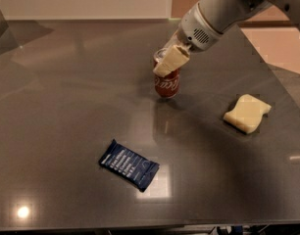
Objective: Move coke can near sponge
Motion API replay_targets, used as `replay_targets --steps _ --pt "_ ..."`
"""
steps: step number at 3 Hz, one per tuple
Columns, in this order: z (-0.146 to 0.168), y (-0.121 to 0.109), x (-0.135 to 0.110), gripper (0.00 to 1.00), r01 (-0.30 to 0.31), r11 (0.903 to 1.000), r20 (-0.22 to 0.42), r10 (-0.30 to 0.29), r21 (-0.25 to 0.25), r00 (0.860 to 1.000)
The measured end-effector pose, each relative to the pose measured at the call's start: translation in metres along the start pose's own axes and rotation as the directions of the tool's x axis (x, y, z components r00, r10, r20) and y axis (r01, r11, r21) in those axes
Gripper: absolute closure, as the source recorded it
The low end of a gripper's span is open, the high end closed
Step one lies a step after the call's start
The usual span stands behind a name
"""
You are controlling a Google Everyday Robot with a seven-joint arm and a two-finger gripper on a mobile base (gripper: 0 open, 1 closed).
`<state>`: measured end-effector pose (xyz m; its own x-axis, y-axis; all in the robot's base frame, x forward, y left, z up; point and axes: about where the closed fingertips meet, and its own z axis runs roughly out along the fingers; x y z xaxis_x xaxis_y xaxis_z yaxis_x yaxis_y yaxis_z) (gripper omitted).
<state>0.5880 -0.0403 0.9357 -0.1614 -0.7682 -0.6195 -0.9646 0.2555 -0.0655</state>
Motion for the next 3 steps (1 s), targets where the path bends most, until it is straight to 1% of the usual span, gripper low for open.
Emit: replay_targets --steps 1,2,3 --pt "-0.033 -0.004 0.020 1.00 -0.043 0.9979 -0.016 0.044 0.048 0.999" --pt "-0.058 -0.009 0.050 1.00 -0.113 0.9905 -0.016 0.115 0.079 0.993" --pt "-0.074 -0.010 0.079 1.00 -0.181 0.9787 -0.005 0.182 0.097 0.983"
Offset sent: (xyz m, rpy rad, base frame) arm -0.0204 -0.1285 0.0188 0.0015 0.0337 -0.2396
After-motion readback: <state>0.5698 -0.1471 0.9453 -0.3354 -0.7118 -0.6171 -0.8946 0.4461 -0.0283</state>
